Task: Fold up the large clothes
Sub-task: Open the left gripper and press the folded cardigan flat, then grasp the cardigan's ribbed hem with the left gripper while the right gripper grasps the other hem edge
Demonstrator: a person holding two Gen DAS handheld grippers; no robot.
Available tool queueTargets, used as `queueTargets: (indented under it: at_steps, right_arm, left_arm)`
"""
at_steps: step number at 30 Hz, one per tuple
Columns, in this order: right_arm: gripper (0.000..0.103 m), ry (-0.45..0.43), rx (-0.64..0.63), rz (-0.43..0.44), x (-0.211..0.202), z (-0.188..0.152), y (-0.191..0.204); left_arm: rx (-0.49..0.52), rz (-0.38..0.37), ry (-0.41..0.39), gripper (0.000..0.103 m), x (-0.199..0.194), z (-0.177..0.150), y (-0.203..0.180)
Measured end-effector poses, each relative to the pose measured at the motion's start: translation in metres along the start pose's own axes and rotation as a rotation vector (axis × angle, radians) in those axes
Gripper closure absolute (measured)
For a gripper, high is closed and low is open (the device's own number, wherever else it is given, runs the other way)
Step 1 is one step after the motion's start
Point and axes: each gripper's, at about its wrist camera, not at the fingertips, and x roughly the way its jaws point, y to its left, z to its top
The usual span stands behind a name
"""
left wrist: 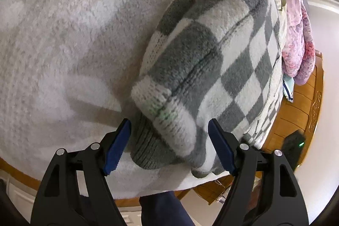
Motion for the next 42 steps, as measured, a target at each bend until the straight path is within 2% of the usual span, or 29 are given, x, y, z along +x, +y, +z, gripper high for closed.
queueTargets:
  at_steps: [2, 6, 9, 11, 12, 13, 14, 17, 20, 24, 28, 30, 35, 39, 41, 42]
  right_arm:
    - [0.103, -0.026, -0.007, 0.002, 0.011, -0.001, -0.004]
    - [0.103, 0.011, 0.005, -0.018, 0.019, 0.012, 0.002]
    - [0.103, 0.004, -0.007, -0.005, 0.020, 0.019, 0.010]
    - [0.103, -0.010, -0.007, 0.007, 0.011, 0.008, -0.004]
    - [0.103, -0.023, -0.011, 0.008, 0.005, 0.008, -0.002]
    - [0.100, -0.036, -0.022, 0.008, -0.004, 0.008, -0.002]
    - [0.100, -0.053, -0.039, 0.001, -0.010, 0.004, -0.001]
    - [0.095, -0.119, -0.106, 0.010, -0.027, -0.014, 0.018]
    - [0.084, -0.181, -0.224, 0.080, -0.042, -0.036, 0.045]
    - [0.056, -0.234, -0.422, 0.176, -0.051, -0.068, 0.092]
    - [0.048, -0.249, -0.548, 0.203, -0.039, -0.099, 0.127]
    - [0.043, -0.274, -0.589, 0.168, -0.034, -0.103, 0.131]
    - [0.043, -0.369, -0.692, 0.054, -0.005, -0.096, 0.150]
    - [0.042, -0.409, -0.743, -0.015, 0.004, -0.093, 0.151]
    - [0.050, -0.410, -0.743, -0.009, 0.005, -0.089, 0.154]
    - [0.059, -0.407, -0.725, 0.001, 0.004, -0.084, 0.153]
  left_arm:
    - [0.003, -0.005, 0.009, 0.028, 0.002, -0.002, 0.002]
    - [-0.004, -0.007, 0.022, 0.028, 0.005, -0.010, 0.008]
    - [-0.035, -0.017, 0.029, 0.031, 0.007, -0.012, 0.014]
    - [-0.041, -0.014, 0.022, 0.044, 0.006, -0.010, 0.016]
    - [-0.039, -0.001, 0.022, 0.046, 0.005, -0.010, 0.017]
    - [-0.035, 0.010, 0.020, 0.053, 0.004, -0.010, 0.016]
    - [-0.028, 0.013, 0.023, 0.066, 0.002, -0.011, 0.016]
    - [-0.007, -0.019, 0.019, 0.075, -0.011, -0.015, 0.011]
    - [0.026, -0.025, 0.021, 0.076, -0.026, -0.016, 0.001]
    - [0.039, -0.060, 0.036, 0.078, -0.040, -0.016, -0.014]
    - [0.029, -0.095, 0.046, 0.078, -0.050, -0.018, -0.024]
    - [0.037, -0.096, 0.048, 0.078, -0.046, -0.022, -0.038]
    - [0.048, -0.096, 0.051, 0.078, -0.040, -0.022, -0.054]
    - [0.057, -0.097, 0.055, 0.078, -0.039, -0.021, -0.058]
    - [0.065, -0.103, 0.054, 0.078, -0.040, -0.021, -0.059]
    - [0.071, -0.114, 0.053, 0.078, -0.041, -0.020, -0.062]
